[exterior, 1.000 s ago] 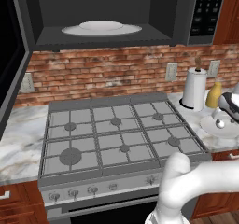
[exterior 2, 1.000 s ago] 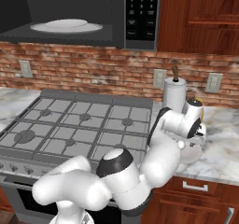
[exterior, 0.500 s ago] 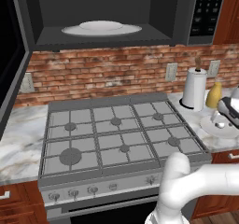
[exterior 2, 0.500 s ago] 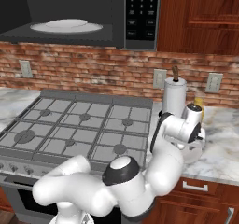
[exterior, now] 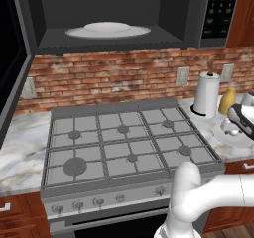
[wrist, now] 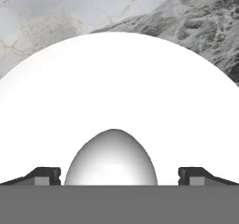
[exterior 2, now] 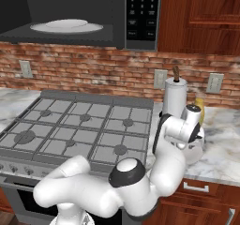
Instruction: Pick the egg from the counter and place it in the microwave.
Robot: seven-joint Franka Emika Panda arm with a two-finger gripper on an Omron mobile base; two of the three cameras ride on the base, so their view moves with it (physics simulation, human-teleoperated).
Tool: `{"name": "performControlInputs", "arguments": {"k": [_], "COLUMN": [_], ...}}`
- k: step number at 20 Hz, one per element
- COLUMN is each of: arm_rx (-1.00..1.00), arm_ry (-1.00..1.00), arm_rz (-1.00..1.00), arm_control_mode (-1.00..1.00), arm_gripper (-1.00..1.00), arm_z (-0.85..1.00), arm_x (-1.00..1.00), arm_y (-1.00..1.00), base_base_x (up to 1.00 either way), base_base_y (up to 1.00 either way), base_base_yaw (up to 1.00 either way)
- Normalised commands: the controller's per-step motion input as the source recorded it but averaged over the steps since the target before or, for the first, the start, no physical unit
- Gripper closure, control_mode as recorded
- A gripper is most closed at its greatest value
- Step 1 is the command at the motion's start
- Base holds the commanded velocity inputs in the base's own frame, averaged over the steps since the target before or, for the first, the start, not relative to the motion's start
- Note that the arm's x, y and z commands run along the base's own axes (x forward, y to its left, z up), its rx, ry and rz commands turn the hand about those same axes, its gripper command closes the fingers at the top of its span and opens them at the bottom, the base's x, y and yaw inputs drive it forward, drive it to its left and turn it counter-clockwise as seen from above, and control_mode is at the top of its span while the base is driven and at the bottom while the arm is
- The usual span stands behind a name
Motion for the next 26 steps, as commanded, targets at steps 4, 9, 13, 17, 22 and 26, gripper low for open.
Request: {"name": "performControlInputs", "arguments": {"k": [4, 9, 13, 17, 22, 26], "arm_rx": [0.00, 0.00, 0.01, 0.08, 0.12, 0.13], "arm_ry": [0.00, 0.00, -0.01, -0.13, -0.03, 0.00], "arm_rz": [0.06, 0.08, 0.10, 0.13, 0.06, 0.00], "arm_control_mode": [-1.00, -1.00, -1.00, -1.00, -1.00, -1.00], "arm_gripper": [1.00, 1.00, 1.00, 1.00, 1.00, 1.00], "arm_z": [-0.10, -0.04, 0.00, 0.57, 0.98, 0.73], "arm_x": [0.04, 0.01, -0.01, -0.58, -1.00, -1.00], "arm_y": [0.00, 0.00, 0.00, -0.07, 0.19, 0.69], "base_base_x": [0.00, 0.00, 0.00, 0.00, 0.00, 0.00], "base_base_y": [0.00, 0.00, 0.00, 0.00, 0.00, 0.00], "base_base_yaw": [0.00, 0.00, 0.00, 0.00, 0.00, 0.00]}}
